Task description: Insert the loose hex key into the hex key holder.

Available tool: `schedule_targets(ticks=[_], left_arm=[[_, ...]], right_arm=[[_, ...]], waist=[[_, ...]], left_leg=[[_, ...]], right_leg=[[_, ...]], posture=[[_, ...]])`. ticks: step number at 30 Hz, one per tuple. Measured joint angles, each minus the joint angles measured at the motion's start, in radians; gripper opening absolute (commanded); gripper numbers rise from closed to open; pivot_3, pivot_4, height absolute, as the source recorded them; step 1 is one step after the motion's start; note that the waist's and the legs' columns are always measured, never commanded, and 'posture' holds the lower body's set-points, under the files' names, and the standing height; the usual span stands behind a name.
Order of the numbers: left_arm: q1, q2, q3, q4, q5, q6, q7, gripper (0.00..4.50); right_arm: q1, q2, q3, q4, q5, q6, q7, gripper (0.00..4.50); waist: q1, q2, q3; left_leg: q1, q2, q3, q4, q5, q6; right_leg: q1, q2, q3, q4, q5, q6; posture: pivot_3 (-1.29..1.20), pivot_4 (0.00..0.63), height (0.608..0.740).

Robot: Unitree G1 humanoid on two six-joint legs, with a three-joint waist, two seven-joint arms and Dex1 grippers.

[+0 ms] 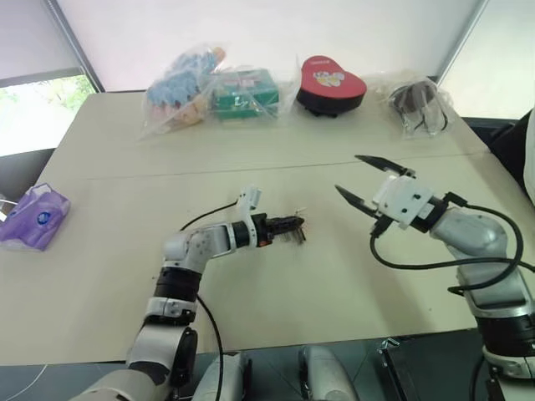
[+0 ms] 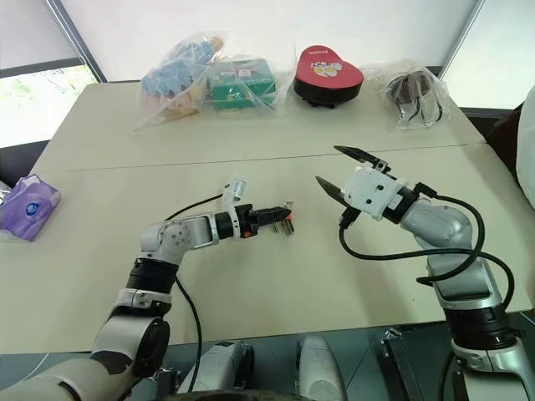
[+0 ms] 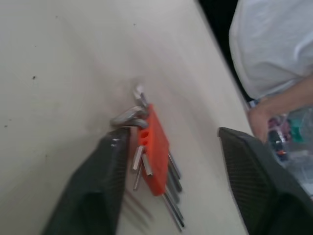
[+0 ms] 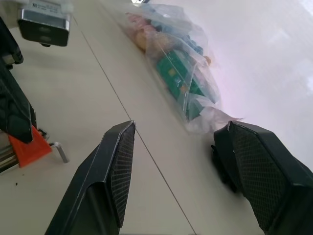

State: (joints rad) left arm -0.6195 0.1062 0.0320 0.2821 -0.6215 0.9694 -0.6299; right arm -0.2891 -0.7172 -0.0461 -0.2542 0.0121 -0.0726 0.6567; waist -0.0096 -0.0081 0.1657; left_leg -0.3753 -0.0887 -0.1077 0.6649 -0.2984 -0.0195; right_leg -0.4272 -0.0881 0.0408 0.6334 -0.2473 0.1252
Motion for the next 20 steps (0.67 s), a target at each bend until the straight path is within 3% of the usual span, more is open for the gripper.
schedule_targets(ticks=[5,13,17,20], left_arm=[[0.055,0.185,-0.134,-0.132,0.171,-0.226,-0.079,4.48],[0.059,0.369,-0.177,-0.288,0.372,-0.588,-0.152,4.48],[0.100,0.482,-0.158,-0.367,0.385,-0.630,-0.216,4.48],[0.194,0.608,-0.090,-0.459,0.308,-0.562,-0.310,4.48]], right_arm=[[-0.006,-0.048,0.017,0.013,0.024,0.014,0.096,3.11],[0.012,-0.167,0.068,0.060,0.094,0.080,0.327,3.11],[0.000,-0.208,0.070,0.099,0.117,0.086,0.399,3.11],[-0.008,-0.261,0.057,0.118,0.132,0.108,0.447,3.11]], waist=[[-0.003,0.000,0.000],[0.020,0.000,0.000],[0.016,0.001,0.000],[0.004,0.001,0.000]], left_leg=[[0.001,0.001,0.000,-0.002,0.000,0.000],[0.000,0.000,0.001,0.000,0.000,0.000],[0.000,0.000,0.001,-0.001,-0.001,0.001],[0.000,0.001,0.000,-0.002,-0.002,0.004]], right_leg=[[0.000,0.000,0.000,0.000,0.000,0.000],[0.001,-0.001,0.000,-0.002,0.000,0.000],[0.000,-0.001,0.000,-0.002,0.000,0.000],[-0.001,-0.001,0.000,-0.002,0.000,0.000]], posture=[[0.00,0.150,0.740],[0.00,0.150,0.740],[0.00,0.150,0.740],[0.00,0.150,0.740]])
